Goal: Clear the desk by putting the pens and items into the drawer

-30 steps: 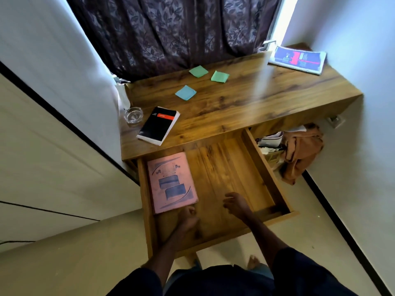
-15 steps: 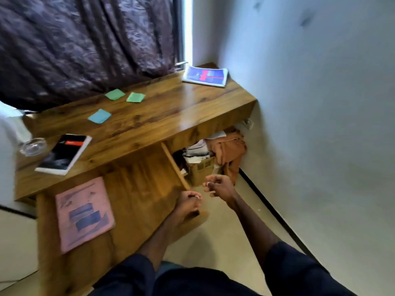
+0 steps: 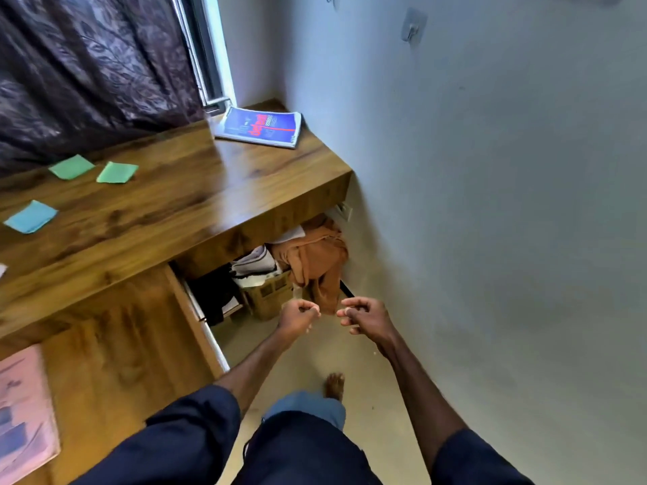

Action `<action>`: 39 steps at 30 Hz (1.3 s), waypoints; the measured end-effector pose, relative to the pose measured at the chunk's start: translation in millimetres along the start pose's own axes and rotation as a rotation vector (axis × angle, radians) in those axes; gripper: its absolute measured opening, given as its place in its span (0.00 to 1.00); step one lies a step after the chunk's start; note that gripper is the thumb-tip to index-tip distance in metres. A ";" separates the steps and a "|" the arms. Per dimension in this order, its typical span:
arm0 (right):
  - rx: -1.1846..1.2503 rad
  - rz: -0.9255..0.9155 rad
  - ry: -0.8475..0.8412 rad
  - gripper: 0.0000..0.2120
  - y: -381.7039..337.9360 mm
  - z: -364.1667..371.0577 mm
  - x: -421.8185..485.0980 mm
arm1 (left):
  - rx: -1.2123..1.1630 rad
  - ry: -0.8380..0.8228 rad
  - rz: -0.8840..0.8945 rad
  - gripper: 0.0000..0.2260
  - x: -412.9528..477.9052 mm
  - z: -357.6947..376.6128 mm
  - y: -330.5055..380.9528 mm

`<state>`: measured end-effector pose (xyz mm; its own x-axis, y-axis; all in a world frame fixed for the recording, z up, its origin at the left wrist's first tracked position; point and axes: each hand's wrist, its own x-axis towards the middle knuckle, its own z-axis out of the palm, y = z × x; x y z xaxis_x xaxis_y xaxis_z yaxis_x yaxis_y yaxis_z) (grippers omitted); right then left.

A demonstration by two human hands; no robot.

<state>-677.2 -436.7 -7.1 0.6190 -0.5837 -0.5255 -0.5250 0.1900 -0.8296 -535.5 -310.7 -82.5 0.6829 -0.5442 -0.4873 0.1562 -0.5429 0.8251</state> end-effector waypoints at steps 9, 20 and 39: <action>0.083 0.042 0.068 0.06 -47.2 -87.9 118.0 | 0.141 0.142 0.001 0.16 101.3 43.6 83.8; -0.056 -0.056 -0.167 0.07 -159.0 -77.7 268.4 | -0.049 0.349 -0.082 0.19 201.8 0.1 150.7; -0.391 -0.200 -0.287 0.06 -300.1 7.0 446.3 | -0.072 0.641 -0.254 0.19 331.0 -82.4 213.2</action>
<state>-239.3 -748.6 6.0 0.8359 -0.3278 -0.4403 -0.5251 -0.2441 -0.8153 -217.4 -553.9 -44.3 0.9024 0.0913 -0.4211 0.3988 -0.5474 0.7357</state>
